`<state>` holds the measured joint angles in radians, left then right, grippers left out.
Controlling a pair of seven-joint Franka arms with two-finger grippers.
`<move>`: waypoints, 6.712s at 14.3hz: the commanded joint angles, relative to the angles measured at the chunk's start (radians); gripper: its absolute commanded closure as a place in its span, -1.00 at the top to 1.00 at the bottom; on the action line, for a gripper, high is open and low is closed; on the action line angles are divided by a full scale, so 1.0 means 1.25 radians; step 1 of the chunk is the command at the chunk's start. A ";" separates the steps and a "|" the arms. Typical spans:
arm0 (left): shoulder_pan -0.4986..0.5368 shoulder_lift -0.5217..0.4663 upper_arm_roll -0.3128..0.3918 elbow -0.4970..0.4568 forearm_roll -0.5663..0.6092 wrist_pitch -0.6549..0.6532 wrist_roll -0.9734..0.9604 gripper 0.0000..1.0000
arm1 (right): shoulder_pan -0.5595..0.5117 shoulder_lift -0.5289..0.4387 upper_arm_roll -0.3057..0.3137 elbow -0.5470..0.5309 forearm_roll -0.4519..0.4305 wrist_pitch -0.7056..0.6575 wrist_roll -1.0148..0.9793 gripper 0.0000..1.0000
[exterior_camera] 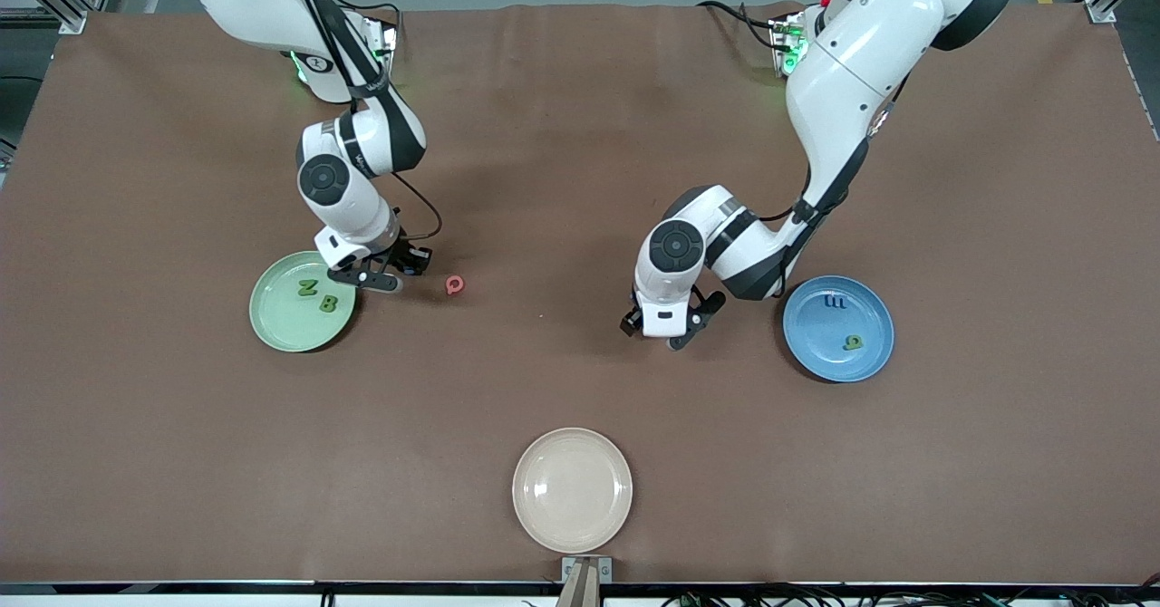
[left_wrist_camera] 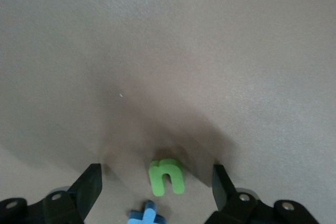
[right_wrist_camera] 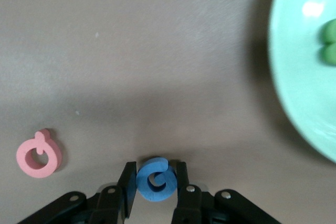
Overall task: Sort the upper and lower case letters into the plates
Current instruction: 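Grasp green n with the left gripper while the right gripper drops G, then place n in the blue plate while the right gripper grasps pink Q, then grasp blue x with the left gripper while the right gripper carries Q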
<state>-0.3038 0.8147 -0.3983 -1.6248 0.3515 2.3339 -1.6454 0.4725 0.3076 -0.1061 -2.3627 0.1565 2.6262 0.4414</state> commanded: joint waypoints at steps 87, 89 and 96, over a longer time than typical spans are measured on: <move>0.084 0.000 -0.154 -0.024 0.099 -0.067 0.153 0.56 | -0.173 0.149 -0.121 0.297 -0.022 -0.253 -0.364 -0.93; 0.086 0.000 -0.153 -0.035 0.099 -0.059 0.153 0.33 | -0.173 0.156 -0.121 0.297 -0.022 -0.252 -0.364 -0.91; 0.091 0.000 -0.151 -0.048 0.102 -0.035 0.153 -0.06 | -0.174 0.160 -0.121 0.300 -0.020 -0.260 -0.362 1.00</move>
<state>-0.1944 0.8185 -0.5879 -1.6757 0.4885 2.2641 -1.4407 0.2593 0.5101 -0.2619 -1.9833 0.1335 2.3025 -0.0114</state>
